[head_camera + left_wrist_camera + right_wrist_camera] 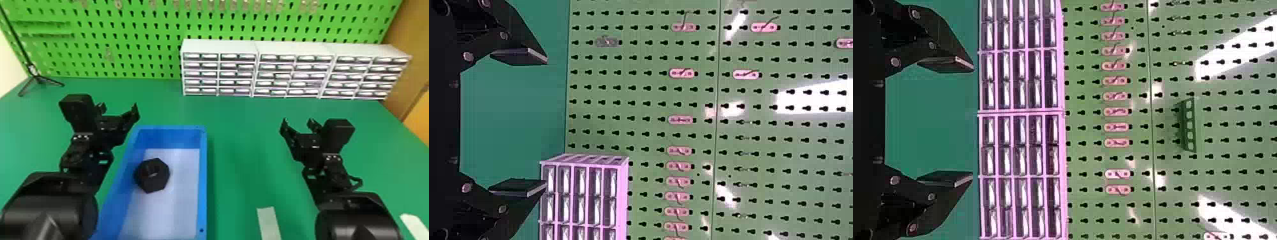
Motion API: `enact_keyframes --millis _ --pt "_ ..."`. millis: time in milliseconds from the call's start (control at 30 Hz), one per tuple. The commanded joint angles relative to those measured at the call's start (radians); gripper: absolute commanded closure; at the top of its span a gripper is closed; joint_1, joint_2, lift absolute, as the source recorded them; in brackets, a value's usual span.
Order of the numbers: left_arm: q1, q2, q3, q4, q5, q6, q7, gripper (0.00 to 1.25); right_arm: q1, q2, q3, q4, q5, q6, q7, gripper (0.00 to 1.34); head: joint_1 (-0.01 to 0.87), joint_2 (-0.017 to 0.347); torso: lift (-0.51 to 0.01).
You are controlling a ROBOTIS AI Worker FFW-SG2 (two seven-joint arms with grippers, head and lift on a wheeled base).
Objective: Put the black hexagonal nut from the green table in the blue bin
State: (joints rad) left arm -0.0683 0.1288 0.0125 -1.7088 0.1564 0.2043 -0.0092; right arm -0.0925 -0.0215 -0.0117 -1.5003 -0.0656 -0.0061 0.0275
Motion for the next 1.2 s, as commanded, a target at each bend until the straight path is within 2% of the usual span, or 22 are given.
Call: enact_keyframes --millis 0,1167 --pt "0.002 0.0 0.001 0.0 0.0 0.001 0.0 0.38 0.002 0.0 -0.002 0.0 -0.002 0.0 0.0 0.49 0.686 0.028 -0.096" --pt "0.004 0.002 0.0 0.0 -0.003 0.007 -0.002 0.38 0.005 -0.003 0.001 0.005 -0.01 0.0 0.0 0.49 0.686 0.028 -0.096"
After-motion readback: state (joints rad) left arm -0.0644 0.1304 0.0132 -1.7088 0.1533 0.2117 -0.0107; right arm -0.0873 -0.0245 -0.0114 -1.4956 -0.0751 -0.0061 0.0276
